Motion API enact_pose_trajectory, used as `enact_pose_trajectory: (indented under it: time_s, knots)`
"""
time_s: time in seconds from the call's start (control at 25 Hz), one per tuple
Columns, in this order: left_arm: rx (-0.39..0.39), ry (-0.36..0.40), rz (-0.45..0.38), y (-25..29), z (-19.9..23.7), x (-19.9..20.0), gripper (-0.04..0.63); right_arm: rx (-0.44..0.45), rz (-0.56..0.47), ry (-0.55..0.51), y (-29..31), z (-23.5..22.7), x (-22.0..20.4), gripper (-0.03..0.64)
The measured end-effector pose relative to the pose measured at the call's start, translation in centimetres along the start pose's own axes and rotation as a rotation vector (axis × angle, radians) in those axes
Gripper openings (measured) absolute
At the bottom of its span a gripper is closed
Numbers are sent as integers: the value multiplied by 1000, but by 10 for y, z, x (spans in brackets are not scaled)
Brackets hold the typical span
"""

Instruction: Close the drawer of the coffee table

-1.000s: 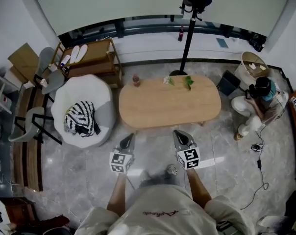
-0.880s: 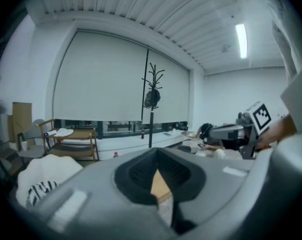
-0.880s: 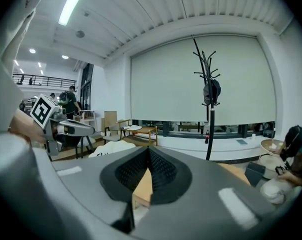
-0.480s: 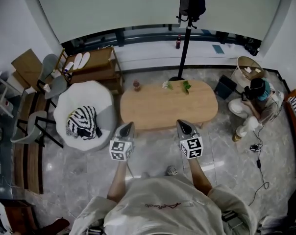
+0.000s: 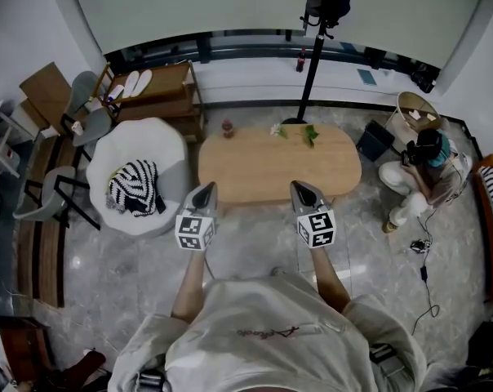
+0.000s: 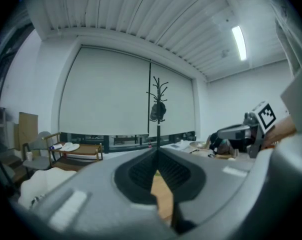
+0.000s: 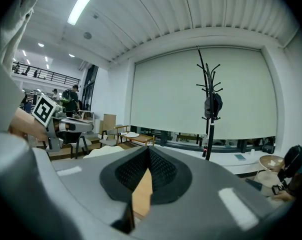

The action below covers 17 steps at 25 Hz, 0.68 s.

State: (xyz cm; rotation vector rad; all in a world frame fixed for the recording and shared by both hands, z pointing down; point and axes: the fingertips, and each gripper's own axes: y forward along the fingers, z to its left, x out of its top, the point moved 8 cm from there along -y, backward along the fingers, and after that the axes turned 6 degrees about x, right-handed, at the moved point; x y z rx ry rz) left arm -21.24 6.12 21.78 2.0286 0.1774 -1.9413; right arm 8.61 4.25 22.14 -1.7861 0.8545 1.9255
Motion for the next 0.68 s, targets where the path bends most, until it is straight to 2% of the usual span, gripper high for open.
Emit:
enact_pose_trajectory:
  time_s: [0.68]
  knots:
    - [28, 3, 17, -6, -9, -8, 2, 39, 6, -1, -1, 0, -6, 5]
